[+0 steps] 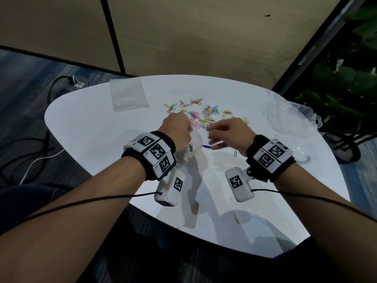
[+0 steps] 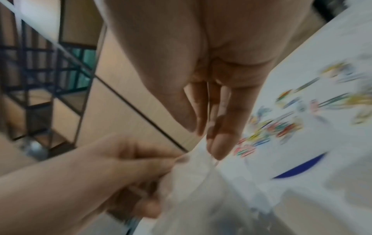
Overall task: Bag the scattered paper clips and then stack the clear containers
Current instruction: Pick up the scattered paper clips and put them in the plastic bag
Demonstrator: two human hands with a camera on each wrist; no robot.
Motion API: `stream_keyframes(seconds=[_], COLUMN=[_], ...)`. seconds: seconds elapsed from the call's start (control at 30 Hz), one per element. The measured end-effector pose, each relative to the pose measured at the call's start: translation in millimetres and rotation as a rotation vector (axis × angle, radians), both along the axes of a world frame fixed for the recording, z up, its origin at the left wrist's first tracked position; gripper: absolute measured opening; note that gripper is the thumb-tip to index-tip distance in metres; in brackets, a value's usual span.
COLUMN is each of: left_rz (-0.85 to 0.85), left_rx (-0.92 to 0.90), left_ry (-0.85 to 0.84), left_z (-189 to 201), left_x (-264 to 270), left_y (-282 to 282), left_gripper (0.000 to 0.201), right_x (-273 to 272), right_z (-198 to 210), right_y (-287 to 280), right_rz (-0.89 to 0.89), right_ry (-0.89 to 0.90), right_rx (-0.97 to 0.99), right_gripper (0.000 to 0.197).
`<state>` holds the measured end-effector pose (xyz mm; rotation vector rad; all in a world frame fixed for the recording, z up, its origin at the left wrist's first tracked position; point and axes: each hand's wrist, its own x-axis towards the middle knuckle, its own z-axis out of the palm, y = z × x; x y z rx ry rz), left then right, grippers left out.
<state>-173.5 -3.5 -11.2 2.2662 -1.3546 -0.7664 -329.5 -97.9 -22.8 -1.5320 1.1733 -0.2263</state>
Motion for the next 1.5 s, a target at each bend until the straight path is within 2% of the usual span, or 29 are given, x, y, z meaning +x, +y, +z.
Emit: stream_keyframes(seconds=[0.1,0.2,0.27,0.3,0.37,0.47,0.63,0.77,0.97,1.07,1.23,1.37,1.43,1.5], left_rz=[-0.009,-0.025,-0.03,-0.028,-0.026,-0.034,-0.046,-0.063,-0.06,-0.054,-0.049,-0.048,-0.046,-0.044], left_rx=[0.014,0.03,0.04,0.043,0.048,0.046,0.054,0.073,0.089,0.09,0.088,0.081,0.074,0.073], left_ry=[0.008,-0.015,-0.032,-0.037,-0.04,-0.042,-0.048,-0.04,-0.015,-0.005,-0.009,-0.009,-0.005,0.0], left_z=[3.1,4.3,5.3,6.0,7.4,7.9,6.0,5.8,3.9,1.8,0.2,-0.6,-0.4,0.4], left_x=[0.8,0.7,1.0,2.0,3.0,2.3,5.1,7.9,3.3,1.7,2.8,5.3,6.1,6.6], left_y=[1.1,3.5,4.0,4.5,5.0,5.0,6.9,7.7,5.0,3.1,1.6,2.2,2.4,2.6], left_gripper=[0.026,0.024,0.024,0.025,0.026,0.026,0.027,0.026,0.031,0.032,0.031,0.03,0.029,0.029], right_x=[-42.6,-71.1,-78.7,-77.7,-71.4,-58.7,-40.1,-32.5,-13.1,-5.8,-5.4,-16.7,-34.6,-47.4], right_z=[-18.1,-54.6,-79.5,-86.0,-91.7,-95.8,-96.7,-104.2,-112.3,-112.7,-104.7,-102.7,-103.4,-95.8], right_y=[-19.6,-17.6,-13.6,-11.6,-12.3,-23.7,-47.0,-65.7,-78.5,-77.0,-73.2,-87.3,-100.4,-102.0], right_rz=[-0.105,-0.108,-0.082,-0.059,-0.095,-0.178,-0.221,-0.109,0.14,0.207,0.257,0.075,-0.091,-0.263], right_ry=[0.286,0.552,0.662,0.701,0.709,0.641,0.653,0.67,0.679,0.719,0.826,0.712,0.541,0.253], right_rx=[0.14,0.243,0.153,0.065,-0.073,-0.163,-0.309,-0.416,-0.603,-0.719,-0.756,-0.605,-0.359,-0.024], right_gripper=[0.066,0.088,0.111,0.115,0.104,0.094,0.075,0.055,0.043,0.034,0.027,0.021,0.01,0.031])
